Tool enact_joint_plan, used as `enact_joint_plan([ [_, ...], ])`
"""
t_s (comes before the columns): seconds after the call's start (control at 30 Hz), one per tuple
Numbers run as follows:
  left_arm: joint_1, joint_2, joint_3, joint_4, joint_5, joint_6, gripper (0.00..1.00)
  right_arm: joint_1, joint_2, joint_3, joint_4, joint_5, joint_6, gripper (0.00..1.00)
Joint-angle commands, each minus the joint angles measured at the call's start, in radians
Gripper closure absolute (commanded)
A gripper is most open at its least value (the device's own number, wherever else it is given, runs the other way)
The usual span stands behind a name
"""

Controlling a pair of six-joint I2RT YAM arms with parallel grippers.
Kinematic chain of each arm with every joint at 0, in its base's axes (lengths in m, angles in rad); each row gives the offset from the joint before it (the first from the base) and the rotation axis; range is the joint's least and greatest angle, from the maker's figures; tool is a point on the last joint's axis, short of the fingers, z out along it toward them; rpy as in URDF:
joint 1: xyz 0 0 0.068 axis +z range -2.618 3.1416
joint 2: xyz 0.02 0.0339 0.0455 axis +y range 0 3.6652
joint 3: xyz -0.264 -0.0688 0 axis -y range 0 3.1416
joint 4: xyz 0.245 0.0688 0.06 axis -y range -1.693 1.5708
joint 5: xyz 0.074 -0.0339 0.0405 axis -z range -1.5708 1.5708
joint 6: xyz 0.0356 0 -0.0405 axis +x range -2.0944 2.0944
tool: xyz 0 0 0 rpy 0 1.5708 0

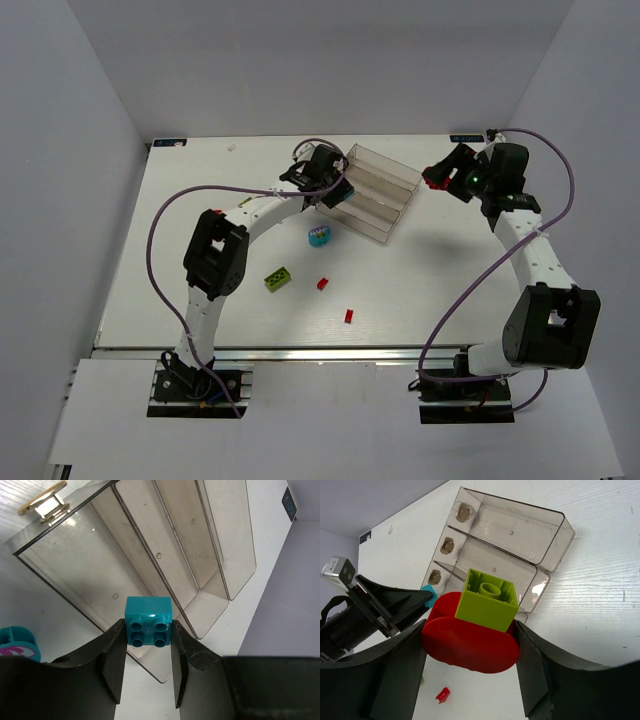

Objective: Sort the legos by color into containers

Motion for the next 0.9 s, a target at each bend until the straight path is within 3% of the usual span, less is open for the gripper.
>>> enact_joint_plan([
  [0.0,-0.002,0.015,0.066,-0.017,0.019,-0.013,0.94,-0.006,-0.029,-0.005,0.025,-0.038,-0.021,1.00],
  [0.07,-0.002,0.035,0.083,-0.027,0.022,-0.015,0.81,-0.010,-0.029,-0.008,0.022,-0.050,-0.023,1.00],
  [0.1,-0.002,0.036,0.083,-0.025,0.023,-0.015,0.65,-0.010,-0.029,-0.005,0.019,-0.050,-0.026,1.00],
  [0.2,-0.002,0.029,0.077,-0.016,0.022,-0.015,0.45,-0.013,-0.026,-0.007,0.021,-0.058,-0.029,1.00],
  [0.47,-0.002,0.021,0.080,-0.013,0.032,-0.009,0.31,-0.020,-0.024,-0.007,0.016,-0.075,-0.029,1.00],
  [0.57,-0.002,0.013,0.091,0.004,0.046,0.000,0.33,-0.023,-0.026,-0.007,0.021,-0.097,-0.046,1.00],
  [0.63,-0.002,-0.016,0.099,0.041,0.069,0.046,0.39,-0.027,-0.029,-0.019,0.050,-0.137,-0.084,1.00],
  [0.67,-0.013,-0.026,0.102,0.055,0.078,0.072,0.55,-0.027,-0.029,-0.025,0.065,-0.197,-0.104,1.00],
  [0.77,-0.013,-0.089,0.106,0.066,0.132,0.241,0.84,-0.030,-0.026,-0.040,0.117,-0.392,-0.223,1.00],
  [0.87,-0.004,-0.213,-0.018,0.094,0.187,0.370,0.93,-0.030,0.000,-0.027,0.117,-0.611,-0.378,1.00],
])
